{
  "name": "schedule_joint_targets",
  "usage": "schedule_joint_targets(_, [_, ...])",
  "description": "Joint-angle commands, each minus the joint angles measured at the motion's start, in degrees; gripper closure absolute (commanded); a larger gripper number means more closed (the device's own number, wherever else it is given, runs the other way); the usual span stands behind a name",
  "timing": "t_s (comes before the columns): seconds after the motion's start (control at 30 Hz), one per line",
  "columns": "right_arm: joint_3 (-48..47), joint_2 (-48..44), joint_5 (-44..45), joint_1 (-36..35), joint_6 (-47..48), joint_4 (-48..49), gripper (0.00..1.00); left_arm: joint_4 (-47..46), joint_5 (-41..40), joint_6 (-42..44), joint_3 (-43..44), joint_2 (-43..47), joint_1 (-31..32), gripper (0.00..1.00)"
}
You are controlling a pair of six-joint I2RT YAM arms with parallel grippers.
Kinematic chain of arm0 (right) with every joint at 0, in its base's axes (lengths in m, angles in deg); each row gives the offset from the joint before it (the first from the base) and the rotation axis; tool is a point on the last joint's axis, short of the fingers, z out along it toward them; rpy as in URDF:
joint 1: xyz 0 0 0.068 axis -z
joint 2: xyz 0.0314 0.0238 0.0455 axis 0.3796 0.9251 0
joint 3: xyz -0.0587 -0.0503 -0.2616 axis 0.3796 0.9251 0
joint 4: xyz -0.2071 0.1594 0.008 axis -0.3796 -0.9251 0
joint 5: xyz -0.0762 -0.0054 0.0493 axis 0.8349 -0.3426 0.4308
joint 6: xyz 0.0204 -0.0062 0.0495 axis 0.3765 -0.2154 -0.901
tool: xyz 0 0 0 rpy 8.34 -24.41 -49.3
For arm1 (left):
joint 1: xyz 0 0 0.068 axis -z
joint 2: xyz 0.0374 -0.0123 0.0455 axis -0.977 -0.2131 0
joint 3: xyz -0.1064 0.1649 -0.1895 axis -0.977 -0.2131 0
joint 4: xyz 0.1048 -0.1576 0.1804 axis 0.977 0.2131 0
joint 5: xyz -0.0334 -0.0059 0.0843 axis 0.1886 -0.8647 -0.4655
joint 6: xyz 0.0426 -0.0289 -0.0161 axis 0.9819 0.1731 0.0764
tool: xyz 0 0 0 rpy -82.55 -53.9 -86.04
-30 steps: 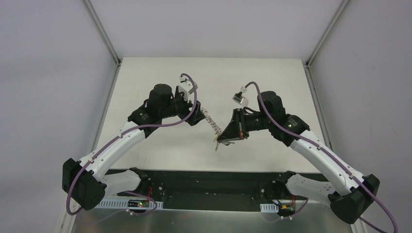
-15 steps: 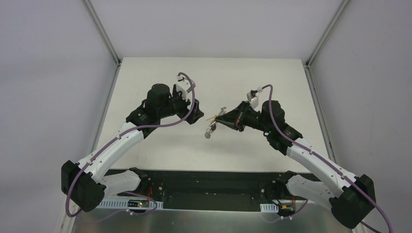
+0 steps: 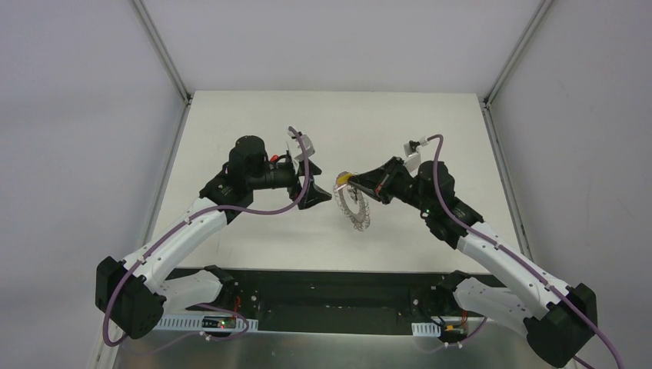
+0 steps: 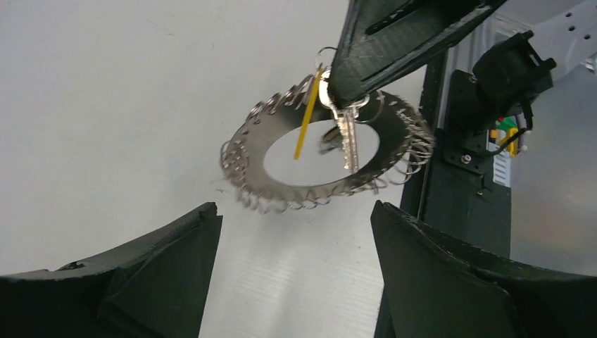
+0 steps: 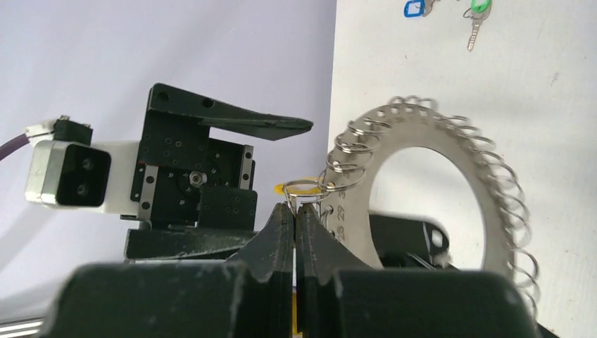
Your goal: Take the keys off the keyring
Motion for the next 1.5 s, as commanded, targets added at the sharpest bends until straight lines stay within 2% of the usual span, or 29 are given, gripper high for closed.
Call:
schedule_joint_targets(0.0, [-1.9, -1.1, 1.7, 0.1, 1.4, 2.7, 1.0, -5.5, 8.9, 1.7, -0.5, 1.6, -0.2, 0.18])
schedule_joint_targets(0.3, [-3.1, -0.1, 0.8, -0.6, 2.4, 2.2, 1.0, -5.8, 8.8, 1.5, -0.5, 0.6, 0.3, 0.16])
schedule_joint_targets(0.77, [-6.9, 5.7, 1.3, -6.1, 3.4, 4.6, 1.0, -5.8, 8.2, 0.9, -0.5, -0.8, 1.2, 0.16])
schedule_joint_targets(0.9, [-8.1, 6.7, 1.4, -7.2, 3.8, 4.6, 1.0, -5.6, 8.4, 0.5, -0.2, -1.3, 1.3, 0.19])
schedule_joint_targets(1.2, [-8.2, 5.0, 3.1, -7.6, 5.1, 3.5, 1.0, -2.8, 9.4, 1.6, 1.4, -2.5, 1.4, 0.4])
schedule_joint_targets(1.27, [-8.3, 4.8, 3.1, -7.6, 5.2, 3.2, 1.0, -2.7, 9.9, 1.8, 1.5, -2.6, 1.4, 0.48])
schedule_joint_targets(1.47, [-8.4, 5.0, 2.5, -7.7, 4.9, 2.9, 1.0, -2.8, 12.6, 4.1, 1.2, -2.3, 1.4, 0.99])
